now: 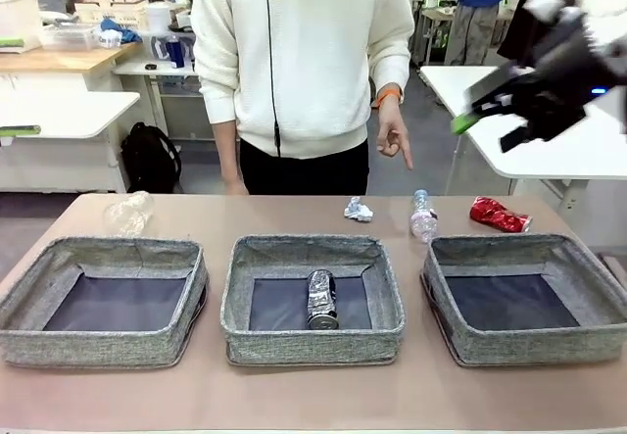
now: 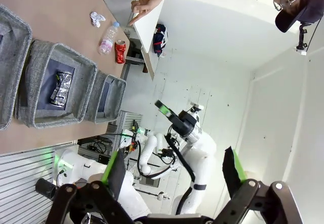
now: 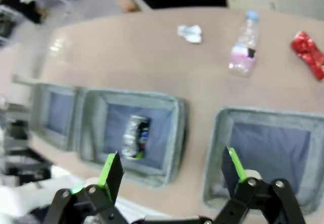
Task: Sort the waste into the appropriate baskets.
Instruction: Pick up the waste item pointed out by the person.
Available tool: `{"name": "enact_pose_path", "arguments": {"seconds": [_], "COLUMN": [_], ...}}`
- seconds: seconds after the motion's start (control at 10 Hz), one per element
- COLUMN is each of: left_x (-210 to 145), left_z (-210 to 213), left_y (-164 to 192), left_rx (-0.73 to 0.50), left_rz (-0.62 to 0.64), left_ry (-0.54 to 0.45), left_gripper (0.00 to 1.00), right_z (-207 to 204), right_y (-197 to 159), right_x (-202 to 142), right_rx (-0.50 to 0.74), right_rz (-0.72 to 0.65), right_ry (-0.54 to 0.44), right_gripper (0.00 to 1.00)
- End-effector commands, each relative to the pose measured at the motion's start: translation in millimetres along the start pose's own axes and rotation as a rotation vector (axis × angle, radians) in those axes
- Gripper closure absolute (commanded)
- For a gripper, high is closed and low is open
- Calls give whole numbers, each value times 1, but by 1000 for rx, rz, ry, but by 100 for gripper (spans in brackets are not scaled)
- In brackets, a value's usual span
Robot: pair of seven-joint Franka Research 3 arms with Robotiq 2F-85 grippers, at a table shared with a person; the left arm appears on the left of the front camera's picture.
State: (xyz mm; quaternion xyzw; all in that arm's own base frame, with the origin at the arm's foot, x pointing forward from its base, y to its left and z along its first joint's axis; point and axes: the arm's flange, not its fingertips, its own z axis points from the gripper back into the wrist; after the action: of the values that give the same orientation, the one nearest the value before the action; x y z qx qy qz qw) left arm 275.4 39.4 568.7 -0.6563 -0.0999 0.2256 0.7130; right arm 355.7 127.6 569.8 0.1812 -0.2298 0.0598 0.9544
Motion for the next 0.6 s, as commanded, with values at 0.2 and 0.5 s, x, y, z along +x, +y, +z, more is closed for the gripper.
{"name": "enact_pose_path", "arguments": {"seconds": [0.2, 0.5], "left_x": [0, 0], "left_z": [2, 2], "left_y": [-2, -2], "left_rx": [-18, -18], "left_rz": [-17, -17], "left_ry": [9, 9], "left_gripper": [0, 0], "right_z": [0, -43], "right_y": [0, 21], "right_x": [0, 19], "right_rx": [0, -198], "right_rz": [0, 105], "right_ry": [0, 157], "right_gripper": [0, 0]}}
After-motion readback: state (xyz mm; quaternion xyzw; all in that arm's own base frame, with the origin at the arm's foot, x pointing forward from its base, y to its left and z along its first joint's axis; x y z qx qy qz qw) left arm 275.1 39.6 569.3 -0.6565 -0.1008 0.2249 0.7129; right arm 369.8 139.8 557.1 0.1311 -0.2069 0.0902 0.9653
